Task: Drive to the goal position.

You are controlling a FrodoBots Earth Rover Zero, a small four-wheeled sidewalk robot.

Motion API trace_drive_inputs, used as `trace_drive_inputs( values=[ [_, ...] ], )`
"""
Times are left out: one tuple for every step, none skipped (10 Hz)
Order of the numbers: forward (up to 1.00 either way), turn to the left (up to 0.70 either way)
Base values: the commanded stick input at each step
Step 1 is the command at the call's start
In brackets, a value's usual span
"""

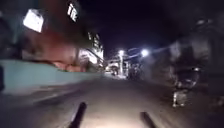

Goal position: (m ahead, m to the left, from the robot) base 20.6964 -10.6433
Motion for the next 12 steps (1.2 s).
trace_drive_inputs(
  values=[
    [1.00,0.02],
    [1.00,0.02],
    [1.00,0.00],
    [1.00,-0.17],
    [1.00,-0.35],
    [1.00,-0.38],
    [1.00,-0.38],
    [1.00,-0.32],
    [1.00,-0.25],
    [1.00,-0.19],
    [1.00,-0.13],
    [1.00,-0.07]
  ],
)
